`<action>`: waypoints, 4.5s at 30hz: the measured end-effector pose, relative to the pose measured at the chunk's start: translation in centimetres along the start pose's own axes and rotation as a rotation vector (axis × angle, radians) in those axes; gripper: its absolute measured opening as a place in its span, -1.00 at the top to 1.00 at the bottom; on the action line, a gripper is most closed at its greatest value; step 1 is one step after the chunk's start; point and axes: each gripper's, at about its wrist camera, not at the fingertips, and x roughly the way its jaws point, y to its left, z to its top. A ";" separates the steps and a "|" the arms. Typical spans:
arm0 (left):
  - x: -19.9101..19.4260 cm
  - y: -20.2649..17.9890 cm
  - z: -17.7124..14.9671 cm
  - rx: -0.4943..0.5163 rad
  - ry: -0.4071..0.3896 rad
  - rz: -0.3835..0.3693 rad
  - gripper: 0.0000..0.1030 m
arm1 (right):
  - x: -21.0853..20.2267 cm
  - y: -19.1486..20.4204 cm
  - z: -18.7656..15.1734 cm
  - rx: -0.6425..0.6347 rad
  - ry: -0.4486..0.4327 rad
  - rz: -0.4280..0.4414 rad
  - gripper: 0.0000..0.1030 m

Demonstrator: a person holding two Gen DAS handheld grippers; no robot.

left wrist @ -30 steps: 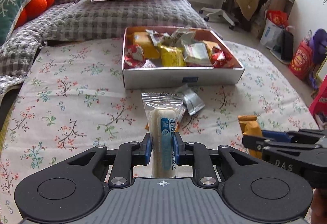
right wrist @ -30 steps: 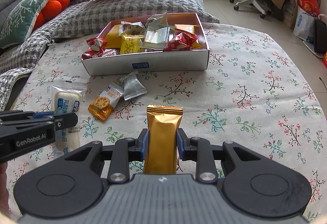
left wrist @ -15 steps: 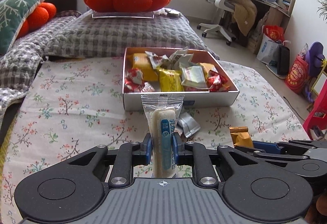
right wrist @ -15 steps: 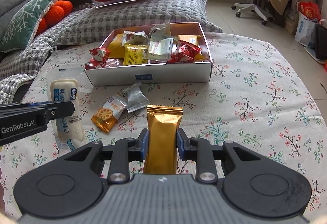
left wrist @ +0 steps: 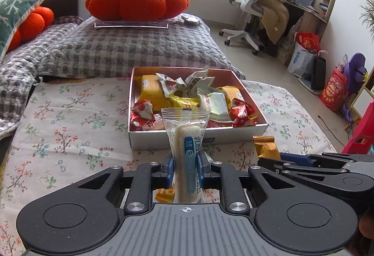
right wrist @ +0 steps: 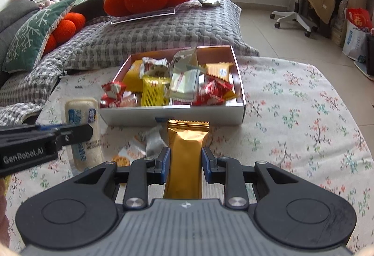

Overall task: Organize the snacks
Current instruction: 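Lower the bread bag into the box with the left tool while the right lowers the gold bar, opening both, then withdraw both open tools from the box toward the remaining snacks, then grasp the orange biscuit packet with the left tool while the right grasps the silver candy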

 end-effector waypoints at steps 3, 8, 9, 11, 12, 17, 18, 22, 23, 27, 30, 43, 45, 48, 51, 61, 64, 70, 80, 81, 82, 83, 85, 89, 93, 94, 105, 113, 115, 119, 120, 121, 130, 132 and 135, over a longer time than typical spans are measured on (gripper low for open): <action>0.8 0.4 1.2 -0.009 0.002 -0.006 0.66 | 0.5 -0.2 1.0 0.001 -0.004 0.010 0.50; 2.4 1.1 3.6 -0.026 0.004 -0.011 0.66 | 1.6 -0.7 2.7 0.017 -0.001 0.031 0.50; 2.7 1.3 4.2 -0.027 0.003 -0.009 0.66 | 1.8 -0.8 3.2 0.026 0.000 0.040 0.50; 3.4 1.6 5.3 -0.035 -0.002 -0.010 0.66 | 2.3 -1.0 4.2 0.037 -0.001 0.051 0.50; 3.8 1.8 5.9 -0.041 -0.005 -0.012 0.66 | 2.6 -1.0 4.7 0.038 -0.005 0.054 0.50; 6.2 2.8 8.7 -0.067 -0.010 -0.023 0.66 | 4.0 -1.3 7.3 0.061 -0.022 0.075 0.50; 6.8 2.9 9.0 -0.070 -0.009 -0.025 0.66 | 4.3 -1.3 7.8 0.066 -0.025 0.079 0.50; 9.4 3.8 9.9 -0.079 0.018 -0.018 0.66 | 6.2 -1.7 9.4 0.089 -0.020 0.092 0.50; 10.1 4.0 10.0 -0.084 0.024 -0.017 0.66 | 6.6 -1.8 9.7 0.095 -0.020 0.094 0.50; 11.8 4.6 10.1 -0.073 0.043 -0.014 0.66 | 8.1 -1.7 10.6 0.108 -0.020 0.113 0.50; 12.6 4.7 9.7 -0.069 0.054 -0.015 0.66 | 9.3 -1.2 10.7 0.110 -0.009 0.126 0.50; 12.0 5.0 10.0 -0.072 0.044 -0.017 0.50 | 11.2 0.2 11.1 0.120 -0.018 0.147 0.31; 11.1 4.8 10.3 -0.069 0.026 -0.012 0.42 | 10.8 -0.2 11.1 0.138 -0.026 0.140 0.28; 9.8 4.5 10.4 -0.048 0.003 0.027 0.22 | 10.0 -0.8 10.9 0.173 -0.025 0.148 0.27; 8.3 4.1 9.8 -0.035 -0.002 0.078 0.15 | 9.0 -1.0 10.1 0.189 -0.015 0.158 0.27; 5.6 3.9 2.3 -0.063 0.112 0.125 -0.17 | 4.8 -0.9 5.7 0.139 0.085 0.148 -0.06; 5.5 3.0 0.2 -0.051 0.160 0.091 -0.25 | 3.9 -0.4 3.9 0.096 0.141 0.144 -0.25; 4.4 -0.1 -3.4 0.081 0.195 0.110 -0.39 | 2.0 -0.2 0.4 0.021 0.200 0.099 -0.53; 5.6 -0.5 -4.1 0.116 0.206 0.112 -0.51 | 1.6 -0.4 -0.3 0.016 0.206 0.040 -0.64; 6.0 -0.4 -4.1 0.111 0.209 0.108 -0.51 | 1.5 -0.5 -0.5 0.018 0.205 0.041 -0.65; 6.4 -0.4 -4.1 0.109 0.212 0.106 -0.51 | 1.4 -0.5 -0.5 0.021 0.203 0.044 -0.68; 6.8 -0.4 -4.1 0.110 0.215 0.107 -0.51 | 1.5 -0.5 -0.5 0.021 0.202 0.046 -0.69; 7.4 -0.4 -4.0 0.117 0.208 0.104 -0.50 | 1.6 -0.4 -0.5 0.015 0.199 0.034 -0.69; 8.5 -0.4 -4.2 0.138 0.199 0.115 -0.37 | 1.9 -0.7 -0.5 0.018 0.201 0.020 -0.69; 8.4 -0.4 -4.0 0.163 0.171 0.142 0.28 | 2.1 -0.8 -0.5 0.024 0.203 0.024 -0.69; 8.3 -0.2 -3.8 0.150 0.168 0.140 0.31 | 2.2 -0.7 -0.5 0.020 0.201 0.021 -0.69; 6.7 2.6 -3.1 0.078 0.166 0.202 0.32 | 4.8 1.2 -0.1 -0.076 0.172 0.005 -0.66; 6.3 4.5 -2.9 0.028 0.175 0.252 0.31 | 6.9 4.2 0.0 -0.214 0.099 0.031 -0.53; 6.3 5.0 -2.8 0.013 0.177 0.257 0.31 | 7.5 4.6 0.2 -0.226 0.084 0.043 -0.39; 6.6 5.4 -2.9 0.006 0.187 0.267 0.31 | 8.9 5.1 0.1 -0.249 0.095 0.047 -0.19; 6.7 5.5 -2.9 0.004 0.188 0.267 0.31 | 9.2 5.3 0.0 -0.257 0.100 0.050 -0.15; 6.7 5.5 -2.9 0.003 0.188 0.266 0.31 | 9.2 5.4 -0.1 -0.266 0.097 0.048 -0.15; 6.6 5.7 -2.8 -0.009 0.190 0.267 0.31 | 8.6 5.4 0.3 -0.258 0.086 0.009 0.53; 6.5 5.6 -2.8 -0.011 0.187 0.266 0.31 | 8.0 5.0 0.8 -0.204 0.093 0.060 0.54; 6.5 5.5 -2.8 -0.007 0.186 0.263 0.31 | 7.6 5.2 0.7 -0.192 0.104 0.062 0.54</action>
